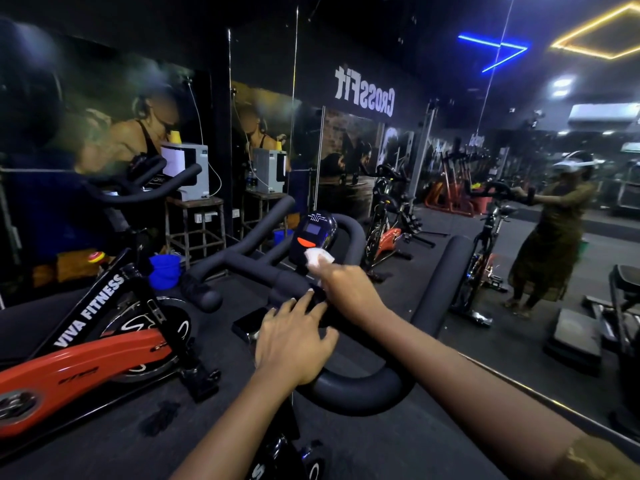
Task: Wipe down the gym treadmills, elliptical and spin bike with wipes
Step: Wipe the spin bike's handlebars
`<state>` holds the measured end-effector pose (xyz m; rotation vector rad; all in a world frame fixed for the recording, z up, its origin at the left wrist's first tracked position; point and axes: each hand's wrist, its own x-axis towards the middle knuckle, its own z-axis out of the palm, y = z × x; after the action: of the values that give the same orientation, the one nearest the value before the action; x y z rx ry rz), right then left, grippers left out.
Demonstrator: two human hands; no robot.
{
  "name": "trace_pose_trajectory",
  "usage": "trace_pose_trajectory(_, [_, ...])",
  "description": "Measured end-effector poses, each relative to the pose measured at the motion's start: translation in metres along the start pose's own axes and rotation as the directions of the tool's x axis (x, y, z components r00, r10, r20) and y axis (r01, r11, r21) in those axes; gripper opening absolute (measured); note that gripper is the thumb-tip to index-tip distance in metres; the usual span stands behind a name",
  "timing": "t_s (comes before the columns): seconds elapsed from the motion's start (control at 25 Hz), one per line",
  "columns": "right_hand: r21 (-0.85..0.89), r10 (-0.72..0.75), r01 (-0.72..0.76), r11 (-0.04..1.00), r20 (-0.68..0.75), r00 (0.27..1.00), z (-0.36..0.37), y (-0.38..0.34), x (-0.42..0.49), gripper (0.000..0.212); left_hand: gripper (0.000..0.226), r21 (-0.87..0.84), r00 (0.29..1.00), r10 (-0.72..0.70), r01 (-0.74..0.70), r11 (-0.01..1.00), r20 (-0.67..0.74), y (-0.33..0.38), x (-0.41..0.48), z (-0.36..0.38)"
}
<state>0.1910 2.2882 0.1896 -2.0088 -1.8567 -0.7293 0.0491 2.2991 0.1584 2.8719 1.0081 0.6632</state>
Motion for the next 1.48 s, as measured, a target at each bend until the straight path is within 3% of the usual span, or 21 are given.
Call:
trace_pose_trajectory(0.08, [0.044,-0.144,0.152,0.987,-0.145,0.979,-0.019,0.002,-0.006,0.037,0.054,0.001,1.000,-0.001,0.001,1.000,-0.006,0.000,-0.001,0.001])
trace_pose_trajectory(0.16, [0.048,-0.080,0.103,0.994,-0.347,0.934,-0.040,0.022,0.000,0.037,0.055,-0.018,1.000,-0.003,0.003,1.000,0.000,-0.001,-0.002,0.003])
trace_pose_trajectory(0.2, [0.028,-0.036,0.050,0.998,-0.383,0.923,-0.048,0.038,0.007,0.031,0.055,-0.023,1.000,-0.005,0.005,1.000,-0.002,-0.002,-0.002,0.003])
trace_pose_trajectory(0.24, [-0.001,0.016,-0.018,1.000,-0.359,0.933,-0.053,0.054,0.018,0.024,0.055,-0.029,1.000,-0.006,0.006,1.000,-0.009,-0.002,-0.002,0.003])
trace_pose_trajectory(0.32, [-0.088,0.157,-0.168,0.982,-0.113,0.981,-0.054,0.074,0.038,0.018,0.055,-0.039,1.000,-0.005,0.004,0.999,-0.014,-0.002,-0.001,0.001])
trace_pose_trajectory(0.4, [-0.135,0.218,-0.206,0.969,0.082,0.972,-0.042,0.075,0.049,0.021,0.055,-0.039,1.000,-0.010,0.009,0.999,-0.005,-0.001,-0.002,0.000])
trace_pose_trajectory(0.6, [-0.048,0.206,-0.209,0.977,-0.059,0.977,-0.030,0.052,0.014,0.021,0.055,-0.029,1.000,-0.007,0.007,1.000,-0.005,-0.001,-0.002,-0.001])
trace_pose_trajectory(0.72, [0.033,0.224,-0.222,0.974,-0.064,0.972,-0.026,0.035,-0.015,0.030,0.055,-0.023,1.000,-0.015,0.015,1.000,0.003,0.000,-0.002,0.000])
trace_pose_trajectory(0.96, [0.133,-0.015,0.012,0.991,0.024,1.000,-0.040,0.007,-0.060,0.034,0.055,0.005,1.000,-0.016,0.016,1.000,0.003,0.002,-0.002,0.000])
trace_pose_trajectory(1.08, [0.222,0.215,-0.212,0.952,0.014,0.977,-0.053,0.034,-0.035,0.025,0.055,-0.005,1.000,-0.011,0.011,1.000,0.000,0.000,-0.002,0.001])
trace_pose_trajectory(1.16, [0.138,0.313,-0.304,0.943,-0.047,0.949,-0.052,0.053,-0.005,0.024,0.055,-0.016,1.000,-0.013,0.013,1.000,0.004,-0.001,-0.002,0.000])
trace_pose_trajectory(1.28, [-0.052,0.287,-0.285,0.957,0.052,0.956,-0.045,0.050,0.020,0.017,0.054,-0.029,1.000,-0.015,0.015,0.999,0.000,0.000,-0.002,0.000])
trace_pose_trajectory(1.48, [-0.040,0.145,-0.142,0.989,0.096,0.985,-0.035,0.018,-0.020,0.003,0.054,-0.013,1.000,-0.015,0.015,1.000,-0.001,-0.002,0.000,0.002])
